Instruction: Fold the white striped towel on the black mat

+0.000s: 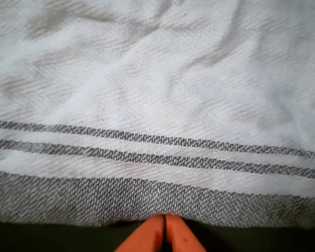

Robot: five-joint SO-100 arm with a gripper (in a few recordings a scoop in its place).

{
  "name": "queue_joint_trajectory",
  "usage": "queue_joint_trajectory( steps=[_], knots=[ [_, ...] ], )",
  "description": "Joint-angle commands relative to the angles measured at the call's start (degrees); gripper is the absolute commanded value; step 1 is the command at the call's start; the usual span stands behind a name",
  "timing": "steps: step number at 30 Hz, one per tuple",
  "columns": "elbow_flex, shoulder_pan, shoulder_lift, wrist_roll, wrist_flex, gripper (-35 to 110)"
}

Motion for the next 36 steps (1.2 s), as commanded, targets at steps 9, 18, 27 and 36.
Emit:
queue_joint_trajectory(
  steps=[9,18,27,36],
  knots=[
    [1.2,1.1,1.3,-0.5,0.2,0],
    [1.2,-0.6,1.1,-0.3,0.2,2],
    [1.2,-1.1,1.3,2.5,0.2,0],
    [1.2,-1.6,1.3,0.3,0.2,0]
  ],
)
